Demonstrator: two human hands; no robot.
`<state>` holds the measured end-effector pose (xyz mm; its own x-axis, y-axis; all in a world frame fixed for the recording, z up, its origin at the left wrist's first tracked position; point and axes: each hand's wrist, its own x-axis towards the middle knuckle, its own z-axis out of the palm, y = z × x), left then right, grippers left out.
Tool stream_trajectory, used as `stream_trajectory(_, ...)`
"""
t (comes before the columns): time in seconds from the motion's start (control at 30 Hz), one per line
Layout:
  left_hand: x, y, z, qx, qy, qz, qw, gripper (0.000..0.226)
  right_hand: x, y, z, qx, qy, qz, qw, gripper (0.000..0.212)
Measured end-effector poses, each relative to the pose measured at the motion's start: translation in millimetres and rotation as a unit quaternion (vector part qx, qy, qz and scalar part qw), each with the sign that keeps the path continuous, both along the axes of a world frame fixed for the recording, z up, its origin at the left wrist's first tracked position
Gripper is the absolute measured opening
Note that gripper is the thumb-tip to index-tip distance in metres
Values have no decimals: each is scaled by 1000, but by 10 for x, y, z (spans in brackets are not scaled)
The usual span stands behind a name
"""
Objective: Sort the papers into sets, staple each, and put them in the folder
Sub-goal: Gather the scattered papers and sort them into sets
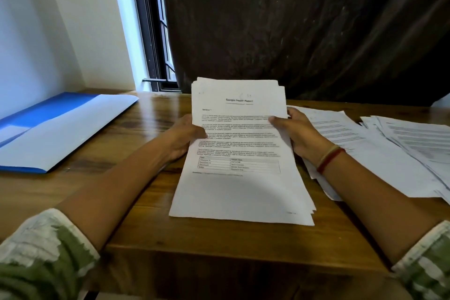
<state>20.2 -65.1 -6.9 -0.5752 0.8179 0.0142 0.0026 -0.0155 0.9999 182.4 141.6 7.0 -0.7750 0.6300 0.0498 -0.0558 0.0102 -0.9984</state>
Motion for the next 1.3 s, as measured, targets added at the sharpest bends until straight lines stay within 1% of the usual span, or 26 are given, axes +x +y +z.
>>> stream_trajectory(0.07, 32, 38, -23, -19, 51, 40, 998, 43, -27, -38, -58, -3, 13, -65, 998, 37)
stream_trajectory(0.1, 26, 70, -50, -13, 57, 68, 996, 41, -44, -46, -95, 7, 16, -88, 996, 36)
stream_trajectory(0.2, 65, 129, -81, 39, 43, 149, 987, 23, -47, -100, -125, 121, 1, -160, 980, 37)
stream_trajectory(0.23, 72, 139, -81, 40, 37, 186, 981, 25, -48, -109, -128, 142, 8, -181, 973, 38)
stream_trajectory(0.3, 60, 153, -103, 39, 38, 247, 967, 39, -52, -128, -139, 153, 31, -209, 965, 35)
stream_trajectory(0.37, 57, 154, -122, 38, 51, 275, 959, 46, -64, -155, -146, 175, 46, -220, 959, 27)
stream_trajectory(0.43, 51, 162, -129, 44, 37, 266, 962, 44, -73, -156, -160, 176, 60, -214, 959, 23)
stream_trajectory(0.57, 84, 166, -102, 62, 8, 233, 971, 36, -64, -147, -165, 135, 112, -214, 961, 18)
stream_trajectory(0.67, 79, 168, -98, 70, 4, 238, 969, 39, -57, -122, -147, 159, 104, -221, 956, 13)
stream_trajectory(0.77, 75, 165, -98, 67, 3, 249, 966, 45, -44, -106, -147, 170, 106, -223, 954, 18)
stream_trajectory(0.83, 70, 168, -103, 69, 8, 248, 966, 49, -40, -93, -151, 182, 108, -205, 956, 21)
stream_trajectory(0.93, 76, 158, -98, 62, 17, 243, 968, 52, -46, -79, -131, 238, 72, -145, 958, 27)
stream_trajectory(1.03, 56, 148, -103, 60, 18, 236, 970, 52, -42, -105, -104, 258, 4, -106, 960, 30)
stream_trajectory(1.1, 48, 147, -111, 63, 18, 228, 971, 51, -39, -98, -115, 233, -20, -101, 967, 28)
stream_trajectory(1.17, 42, 149, -121, 66, 23, 225, 972, 51, -11, -88, -107, 140, -22, -74, 987, 31)
stream_trajectory(1.23, 25, 152, -128, 73, 29, 226, 971, 55, 10, -65, -96, 50, 2, -18, 999, 38)
stream_trajectory(1.3, 17, 138, -126, 76, 47, 222, 971, 56, 32, -73, -66, 50, 14, 14, 999, 30)
